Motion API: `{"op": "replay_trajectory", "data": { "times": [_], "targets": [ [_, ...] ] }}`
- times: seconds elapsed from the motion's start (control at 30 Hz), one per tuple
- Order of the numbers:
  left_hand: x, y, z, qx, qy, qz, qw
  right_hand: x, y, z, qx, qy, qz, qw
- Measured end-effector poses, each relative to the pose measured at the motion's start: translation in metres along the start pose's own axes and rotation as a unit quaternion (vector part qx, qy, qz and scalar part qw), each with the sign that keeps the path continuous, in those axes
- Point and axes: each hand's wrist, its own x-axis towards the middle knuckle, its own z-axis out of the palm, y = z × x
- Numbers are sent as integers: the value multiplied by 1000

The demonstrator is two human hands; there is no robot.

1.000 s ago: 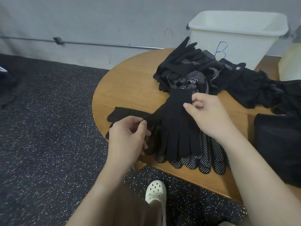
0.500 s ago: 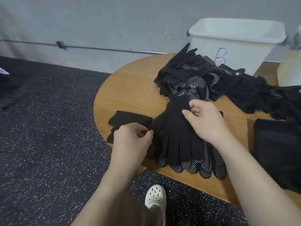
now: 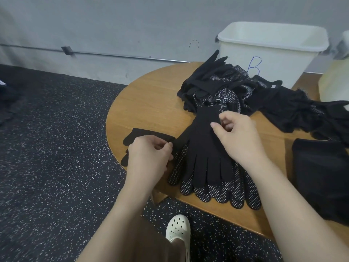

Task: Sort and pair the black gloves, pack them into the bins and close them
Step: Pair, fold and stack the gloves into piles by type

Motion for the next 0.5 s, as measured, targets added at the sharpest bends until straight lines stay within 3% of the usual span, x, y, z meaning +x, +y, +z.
{"op": "replay_trajectory", "data": {
  "times": [0.23, 0.37, 0.5],
  "targets": [
    [-1, -3, 1, 23, 13, 5, 1000, -1, 3, 2, -60, -14, 30, 998],
    [-11, -4, -1, 59, 34, 60, 996, -2, 2, 0, -46, -16, 37, 998],
    [-23, -2, 3, 90, -13, 65, 994, -3, 1, -2, -44, -24, 29, 998]
  ]
}}
